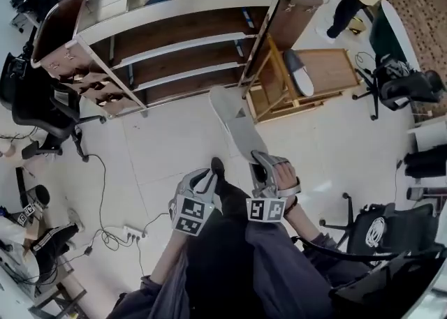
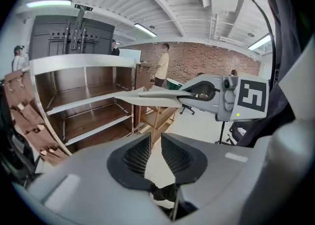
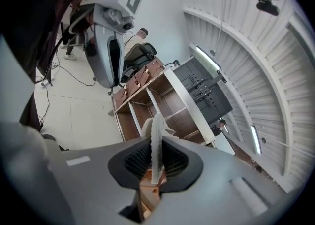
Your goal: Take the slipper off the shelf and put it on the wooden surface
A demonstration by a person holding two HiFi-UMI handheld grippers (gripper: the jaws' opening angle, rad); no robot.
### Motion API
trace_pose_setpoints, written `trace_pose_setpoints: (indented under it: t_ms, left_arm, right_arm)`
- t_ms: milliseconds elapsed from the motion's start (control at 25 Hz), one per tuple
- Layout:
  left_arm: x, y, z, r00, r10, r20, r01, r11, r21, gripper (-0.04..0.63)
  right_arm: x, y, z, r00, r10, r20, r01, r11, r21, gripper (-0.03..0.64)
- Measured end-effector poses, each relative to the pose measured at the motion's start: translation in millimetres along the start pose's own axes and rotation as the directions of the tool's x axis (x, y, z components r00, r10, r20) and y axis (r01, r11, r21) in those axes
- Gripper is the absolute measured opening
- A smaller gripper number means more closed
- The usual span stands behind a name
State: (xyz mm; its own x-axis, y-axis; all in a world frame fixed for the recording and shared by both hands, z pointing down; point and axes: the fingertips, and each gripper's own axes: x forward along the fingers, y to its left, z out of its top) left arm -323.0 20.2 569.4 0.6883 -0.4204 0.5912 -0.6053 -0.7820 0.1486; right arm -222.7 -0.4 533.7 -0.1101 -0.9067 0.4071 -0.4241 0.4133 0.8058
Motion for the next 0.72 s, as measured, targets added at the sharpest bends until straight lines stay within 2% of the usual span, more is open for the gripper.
trace_pose_setpoints:
  t_ms: [280,520,720]
  left_arm:
    - [-9,-96,-38,0.990,-0.132,-0.041,0.134,0.989,0.062,0.066]
    - [3,-147,-29,0.990,-0.128,-0.060,0.135,0.984,0.116,0.066]
    - [42,-205,-18,0.990,-0.108,-0.092,0.121,0.981,0.153,0.066]
  right_arm:
    - [-111,26,-41,0.994,-0.045,-0.102,0.048,0.998,0.036,0.031]
    - [-162,27,-83,0.992,-0.057,-0.109,0.064,0.996,0.058,0.031]
    - [-194,13,-157,0.992,-0.064,-0.111,0.073,0.994,0.087,0.031]
